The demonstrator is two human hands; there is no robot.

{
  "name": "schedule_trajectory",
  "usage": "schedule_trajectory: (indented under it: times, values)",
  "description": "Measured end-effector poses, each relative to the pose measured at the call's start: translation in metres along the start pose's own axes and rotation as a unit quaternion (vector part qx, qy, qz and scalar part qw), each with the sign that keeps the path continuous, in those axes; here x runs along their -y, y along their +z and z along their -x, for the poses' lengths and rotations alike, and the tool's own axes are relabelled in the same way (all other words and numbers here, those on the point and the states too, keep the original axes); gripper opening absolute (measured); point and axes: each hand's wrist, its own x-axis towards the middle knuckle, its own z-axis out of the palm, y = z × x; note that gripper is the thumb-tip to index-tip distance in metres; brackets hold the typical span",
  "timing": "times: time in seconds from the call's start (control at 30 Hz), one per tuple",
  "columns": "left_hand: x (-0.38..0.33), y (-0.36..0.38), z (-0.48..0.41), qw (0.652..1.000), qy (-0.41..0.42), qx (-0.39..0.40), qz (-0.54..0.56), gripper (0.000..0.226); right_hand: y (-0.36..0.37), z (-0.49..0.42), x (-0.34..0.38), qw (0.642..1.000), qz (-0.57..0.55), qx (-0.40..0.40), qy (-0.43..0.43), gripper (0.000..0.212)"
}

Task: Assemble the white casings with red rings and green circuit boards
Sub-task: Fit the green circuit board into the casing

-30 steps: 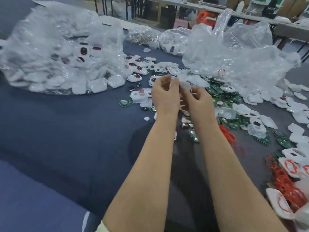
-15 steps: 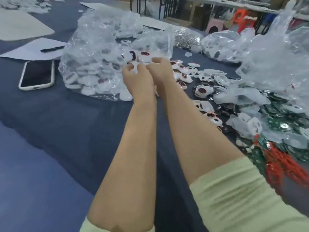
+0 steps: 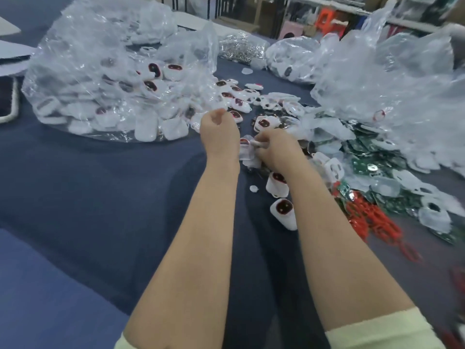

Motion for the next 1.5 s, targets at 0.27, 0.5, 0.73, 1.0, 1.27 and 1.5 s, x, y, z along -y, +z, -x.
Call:
schedule_trajectory:
  times: [0.27,0.5,0.73,1.0,1.27,1.5]
  values:
    - [0.010,0.002,0.013,1.000,0.006,0.024,-0.018,0.014,-0.014,0.021,-0.018,0.945,-0.313,-0.096,-0.019,0.030]
    - [0.019,0.023,0.042,0.988,-0.015,0.131,-0.078,0.016,-0.033,0.050,-0.044,0.834,-0.546,-0.078,0.018,0.015]
    - [0.028,0.030,0.055,0.985,0.018,0.138,-0.101,0.008,-0.042,0.065,-0.055,0.860,-0.493,-0.117,0.060,0.006]
    - [0.028,-0.006,0.023,0.990,0.066,-0.047,-0.117,0.013,-0.025,0.061,-0.046,0.993,-0.097,-0.013,0.062,0.021]
    - [0.033,-0.006,0.027,0.964,0.148,-0.069,-0.209,0.027,-0.018,0.048,-0.025,0.995,-0.066,0.021,0.070,0.030]
    - [0.034,0.004,0.035,0.935,0.221,0.017,-0.277,0.022,-0.013,0.046,-0.023,0.978,-0.205,-0.036,0.022,0.020]
